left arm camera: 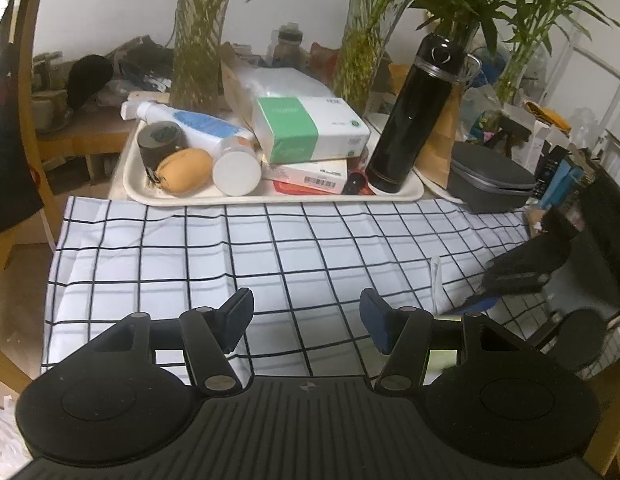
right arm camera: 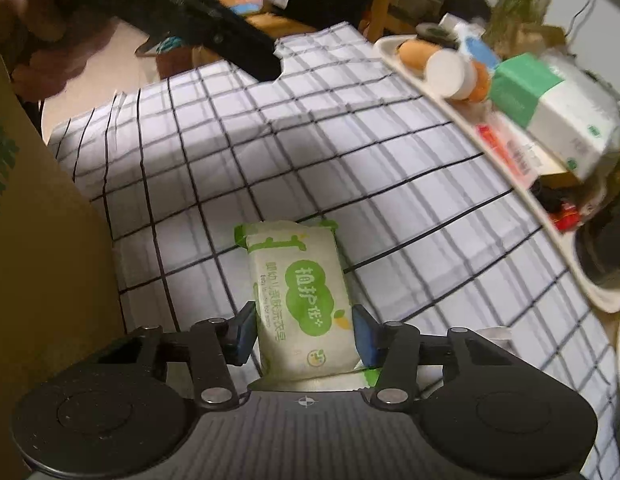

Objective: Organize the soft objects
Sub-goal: 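Lift the wipes pack with the right tool while the left tool grasps another white strip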

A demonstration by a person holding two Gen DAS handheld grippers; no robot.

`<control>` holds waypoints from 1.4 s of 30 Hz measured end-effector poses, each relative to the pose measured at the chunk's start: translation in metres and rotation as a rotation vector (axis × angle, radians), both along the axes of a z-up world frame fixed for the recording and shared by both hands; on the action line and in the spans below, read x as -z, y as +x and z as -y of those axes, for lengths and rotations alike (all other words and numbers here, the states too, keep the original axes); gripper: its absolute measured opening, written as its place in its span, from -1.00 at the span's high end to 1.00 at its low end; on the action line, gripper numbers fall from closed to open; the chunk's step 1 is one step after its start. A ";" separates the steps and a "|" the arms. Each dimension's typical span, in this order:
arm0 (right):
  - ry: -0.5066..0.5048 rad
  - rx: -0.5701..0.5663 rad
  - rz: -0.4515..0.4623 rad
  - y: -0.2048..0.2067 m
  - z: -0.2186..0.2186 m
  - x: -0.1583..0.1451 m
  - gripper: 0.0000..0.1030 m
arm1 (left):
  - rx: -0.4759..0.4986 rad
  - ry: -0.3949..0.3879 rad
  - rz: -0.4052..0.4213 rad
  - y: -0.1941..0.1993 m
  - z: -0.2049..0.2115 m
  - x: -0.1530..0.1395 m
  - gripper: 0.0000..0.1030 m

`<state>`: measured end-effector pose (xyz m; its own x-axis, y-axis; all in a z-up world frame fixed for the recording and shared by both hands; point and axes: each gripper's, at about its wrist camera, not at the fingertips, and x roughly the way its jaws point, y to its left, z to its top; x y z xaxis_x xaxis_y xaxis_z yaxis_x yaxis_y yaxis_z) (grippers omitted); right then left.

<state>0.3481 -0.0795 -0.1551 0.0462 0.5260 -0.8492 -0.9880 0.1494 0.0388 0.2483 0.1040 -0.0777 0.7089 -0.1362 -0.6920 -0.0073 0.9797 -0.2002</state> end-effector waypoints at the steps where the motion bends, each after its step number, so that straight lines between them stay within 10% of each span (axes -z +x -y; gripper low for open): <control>1: 0.009 0.015 0.008 0.002 0.003 -0.005 0.00 | -0.002 0.002 0.005 -0.001 0.000 -0.001 -0.12; 21: 0.127 0.370 0.104 0.012 0.087 -0.056 0.01 | -0.236 0.010 0.172 -0.068 -0.007 -0.031 -0.12; 42: 0.181 0.485 0.142 -0.032 0.128 -0.089 0.01 | -0.124 -0.051 0.115 -0.047 -0.014 -0.015 -0.12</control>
<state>0.3157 -0.2080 -0.0660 0.4280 0.5530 -0.7148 -0.8045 0.5935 -0.0226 0.2011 0.1175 -0.0625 0.7966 -0.0751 -0.5998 -0.1019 0.9614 -0.2557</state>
